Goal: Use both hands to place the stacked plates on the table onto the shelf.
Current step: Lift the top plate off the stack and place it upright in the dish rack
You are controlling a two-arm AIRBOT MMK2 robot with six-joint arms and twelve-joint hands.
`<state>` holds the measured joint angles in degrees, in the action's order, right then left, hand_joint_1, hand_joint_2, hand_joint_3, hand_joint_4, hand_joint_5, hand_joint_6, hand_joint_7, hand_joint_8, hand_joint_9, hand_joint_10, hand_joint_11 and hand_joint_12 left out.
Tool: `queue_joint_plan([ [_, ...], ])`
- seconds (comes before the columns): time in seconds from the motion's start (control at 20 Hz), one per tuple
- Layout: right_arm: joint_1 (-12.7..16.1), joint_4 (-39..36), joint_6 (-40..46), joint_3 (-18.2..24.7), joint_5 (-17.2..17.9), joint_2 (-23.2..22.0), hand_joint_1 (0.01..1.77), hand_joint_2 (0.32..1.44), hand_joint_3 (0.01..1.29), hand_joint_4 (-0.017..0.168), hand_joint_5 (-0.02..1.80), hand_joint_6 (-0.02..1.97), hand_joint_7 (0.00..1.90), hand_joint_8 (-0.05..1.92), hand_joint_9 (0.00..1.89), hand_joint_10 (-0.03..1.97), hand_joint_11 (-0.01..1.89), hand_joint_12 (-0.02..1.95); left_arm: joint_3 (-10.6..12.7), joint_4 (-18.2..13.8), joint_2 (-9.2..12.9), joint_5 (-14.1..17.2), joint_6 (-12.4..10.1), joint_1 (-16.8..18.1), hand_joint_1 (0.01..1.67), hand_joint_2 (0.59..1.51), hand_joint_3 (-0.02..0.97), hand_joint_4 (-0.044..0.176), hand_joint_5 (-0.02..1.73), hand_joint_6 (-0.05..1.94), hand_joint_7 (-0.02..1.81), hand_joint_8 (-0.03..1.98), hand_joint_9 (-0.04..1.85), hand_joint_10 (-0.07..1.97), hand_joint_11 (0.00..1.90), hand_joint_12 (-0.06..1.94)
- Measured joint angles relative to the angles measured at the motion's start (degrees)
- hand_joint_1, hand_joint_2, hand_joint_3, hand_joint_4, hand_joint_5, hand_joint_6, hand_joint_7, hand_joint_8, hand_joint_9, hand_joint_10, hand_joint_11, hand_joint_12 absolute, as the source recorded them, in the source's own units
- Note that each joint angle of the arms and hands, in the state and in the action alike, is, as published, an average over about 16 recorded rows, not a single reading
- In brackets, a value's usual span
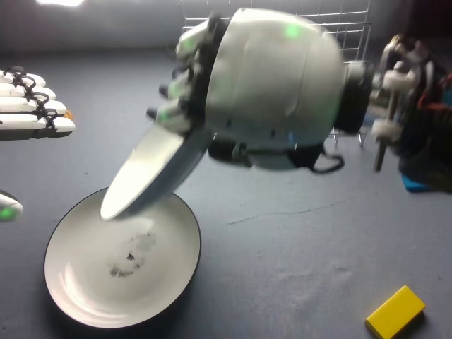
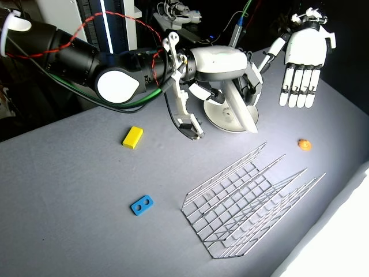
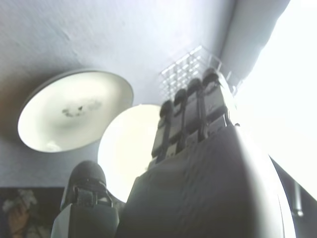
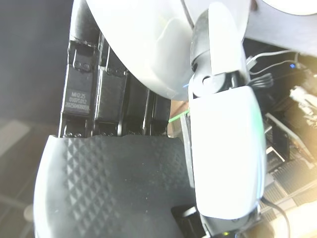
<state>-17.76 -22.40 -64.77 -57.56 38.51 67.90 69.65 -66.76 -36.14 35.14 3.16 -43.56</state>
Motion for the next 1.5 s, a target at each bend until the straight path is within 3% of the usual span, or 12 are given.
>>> queue_joint_plan([
  [0.35, 4.36, 3.15, 3.01, 0.01, -1.32, -2.77, 1.16, 1.01, 0.01, 0.015, 0.91, 1.04, 1.03, 0.93, 1.23, 0.02, 0.83, 0.87, 1.34, -0.54, 0.63, 0.60, 0.00, -0.53, 0.02, 1.185, 0.009, 0.000, 0.08, 0.02, 0.07, 0.00, 0.03, 0.01, 0.02, 0.01],
  [0.8, 9.96, 6.95, 9.89, -1.84, -7.46, -4.87, 1.16, 1.01, 0.01, 0.018, 0.91, 1.04, 1.03, 0.93, 1.23, 0.02, 0.82, 0.88, 1.82, -2.44, 0.92, 3.79, 0.05, -1.36, 0.02, 1.197, 0.009, 0.000, 0.08, 0.02, 0.07, 0.00, 0.03, 0.01, 0.02, 0.01],
  [1.15, 13.10, 11.57, 15.15, -4.24, -13.89, -5.42, 1.16, 1.01, 0.01, 0.020, 0.90, 1.05, 1.03, 0.93, 1.25, 0.02, 0.81, 0.89, 2.24, -5.49, 0.68, 9.13, 1.39, -1.87, 0.02, 1.201, 0.009, 0.000, 0.07, 0.02, 0.06, 0.00, 0.03, 0.01, 0.02, 0.01],
  [1.5, 15.24, 17.58, 17.38, -6.36, -19.56, -5.05, 1.18, 1.01, 0.01, 0.015, 0.90, 1.06, 1.03, 0.94, 1.25, 0.02, 0.81, 0.90, 3.18, -8.20, -0.49, 18.43, 6.11, -3.49, 0.02, 1.197, 0.008, 0.000, 0.06, 0.02, 0.05, 0.00, 0.02, 0.01, 0.02, 0.01],
])
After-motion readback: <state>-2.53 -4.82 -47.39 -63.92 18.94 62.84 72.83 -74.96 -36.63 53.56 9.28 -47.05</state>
